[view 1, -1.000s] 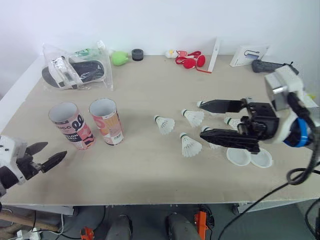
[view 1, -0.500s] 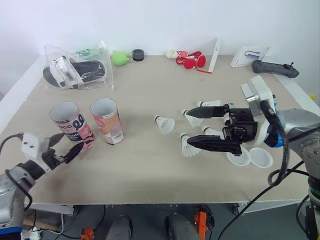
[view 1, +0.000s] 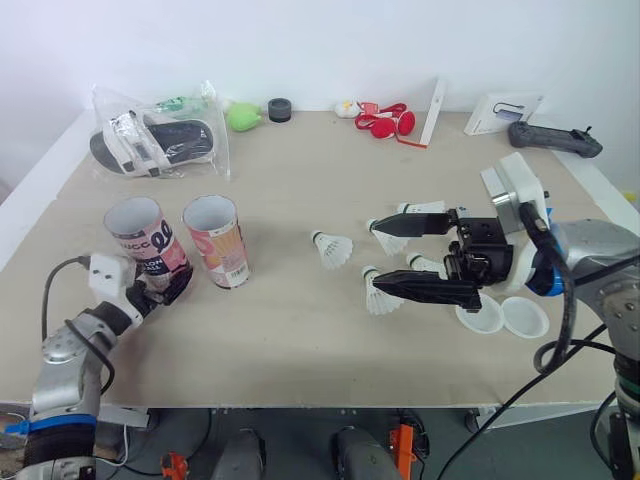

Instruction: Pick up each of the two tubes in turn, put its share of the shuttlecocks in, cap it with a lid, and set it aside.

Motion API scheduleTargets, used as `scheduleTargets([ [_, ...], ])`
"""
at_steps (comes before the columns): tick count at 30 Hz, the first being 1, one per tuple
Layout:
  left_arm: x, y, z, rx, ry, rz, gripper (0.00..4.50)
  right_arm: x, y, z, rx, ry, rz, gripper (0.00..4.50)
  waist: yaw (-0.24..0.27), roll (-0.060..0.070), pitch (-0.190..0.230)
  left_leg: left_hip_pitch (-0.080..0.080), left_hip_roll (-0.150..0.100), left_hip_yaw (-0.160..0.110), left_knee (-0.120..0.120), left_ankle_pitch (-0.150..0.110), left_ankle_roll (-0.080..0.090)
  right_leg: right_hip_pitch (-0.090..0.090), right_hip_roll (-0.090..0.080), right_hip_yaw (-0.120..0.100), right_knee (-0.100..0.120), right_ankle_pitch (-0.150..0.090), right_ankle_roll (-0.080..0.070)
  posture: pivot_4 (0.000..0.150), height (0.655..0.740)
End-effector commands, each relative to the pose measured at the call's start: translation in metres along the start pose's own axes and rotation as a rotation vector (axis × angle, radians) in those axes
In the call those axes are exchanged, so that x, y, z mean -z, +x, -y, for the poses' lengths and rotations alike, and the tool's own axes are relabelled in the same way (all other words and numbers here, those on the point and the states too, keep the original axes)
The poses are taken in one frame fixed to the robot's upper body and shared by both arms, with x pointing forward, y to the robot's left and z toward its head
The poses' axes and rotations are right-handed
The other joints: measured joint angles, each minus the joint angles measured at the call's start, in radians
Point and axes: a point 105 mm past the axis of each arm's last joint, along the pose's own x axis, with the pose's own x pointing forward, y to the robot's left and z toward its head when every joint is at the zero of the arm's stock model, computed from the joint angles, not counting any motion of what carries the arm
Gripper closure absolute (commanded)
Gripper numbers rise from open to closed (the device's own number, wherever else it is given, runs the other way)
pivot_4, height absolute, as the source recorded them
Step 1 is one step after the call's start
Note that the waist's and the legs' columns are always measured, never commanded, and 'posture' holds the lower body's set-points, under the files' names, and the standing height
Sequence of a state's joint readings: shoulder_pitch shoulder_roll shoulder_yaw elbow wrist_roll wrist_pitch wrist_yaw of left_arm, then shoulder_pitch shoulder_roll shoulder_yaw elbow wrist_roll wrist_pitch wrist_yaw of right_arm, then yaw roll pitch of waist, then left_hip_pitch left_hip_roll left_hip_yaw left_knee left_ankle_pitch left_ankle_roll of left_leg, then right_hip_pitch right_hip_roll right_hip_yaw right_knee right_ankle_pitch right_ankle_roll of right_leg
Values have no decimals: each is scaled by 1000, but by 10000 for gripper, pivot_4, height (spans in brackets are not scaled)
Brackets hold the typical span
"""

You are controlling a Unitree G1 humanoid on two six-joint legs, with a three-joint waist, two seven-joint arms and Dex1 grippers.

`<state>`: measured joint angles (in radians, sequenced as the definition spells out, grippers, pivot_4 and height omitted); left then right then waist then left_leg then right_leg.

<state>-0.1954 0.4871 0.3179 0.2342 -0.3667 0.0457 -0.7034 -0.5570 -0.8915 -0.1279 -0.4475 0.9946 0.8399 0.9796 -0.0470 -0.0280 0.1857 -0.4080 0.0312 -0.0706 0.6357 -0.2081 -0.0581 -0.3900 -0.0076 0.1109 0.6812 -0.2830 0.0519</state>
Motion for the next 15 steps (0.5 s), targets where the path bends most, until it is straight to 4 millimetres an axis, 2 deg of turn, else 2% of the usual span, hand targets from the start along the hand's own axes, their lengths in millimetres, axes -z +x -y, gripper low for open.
scheduleTargets([
  [1,-11,9,-2,-10,36,47,588,-10,0,-5,0,-56,23,0,0,0,0,0,0,0,0,0,0,0,0,0,0,0,0,1500,7400],
  [10,-11,15,-2,-12,47,60,588,-11,3,-7,2,-54,25,0,0,0,0,0,0,-1,0,0,0,0,0,0,0,0,0,1500,7400],
  [12,-10,15,-2,-12,42,59,7226,-11,4,-7,2,-53,25,0,0,0,0,0,0,-1,0,0,0,0,0,0,0,0,0,1500,7400],
  [13,-10,15,-3,-13,39,57,8509,-11,4,-7,2,-53,25,0,0,0,0,0,0,-1,0,0,0,0,0,0,0,0,0,1500,7400],
  [15,-9,14,-4,-15,35,55,14174,-12,5,-7,3,-53,25,0,0,0,0,0,0,-1,0,0,0,0,0,0,0,0,0,1500,7400],
])
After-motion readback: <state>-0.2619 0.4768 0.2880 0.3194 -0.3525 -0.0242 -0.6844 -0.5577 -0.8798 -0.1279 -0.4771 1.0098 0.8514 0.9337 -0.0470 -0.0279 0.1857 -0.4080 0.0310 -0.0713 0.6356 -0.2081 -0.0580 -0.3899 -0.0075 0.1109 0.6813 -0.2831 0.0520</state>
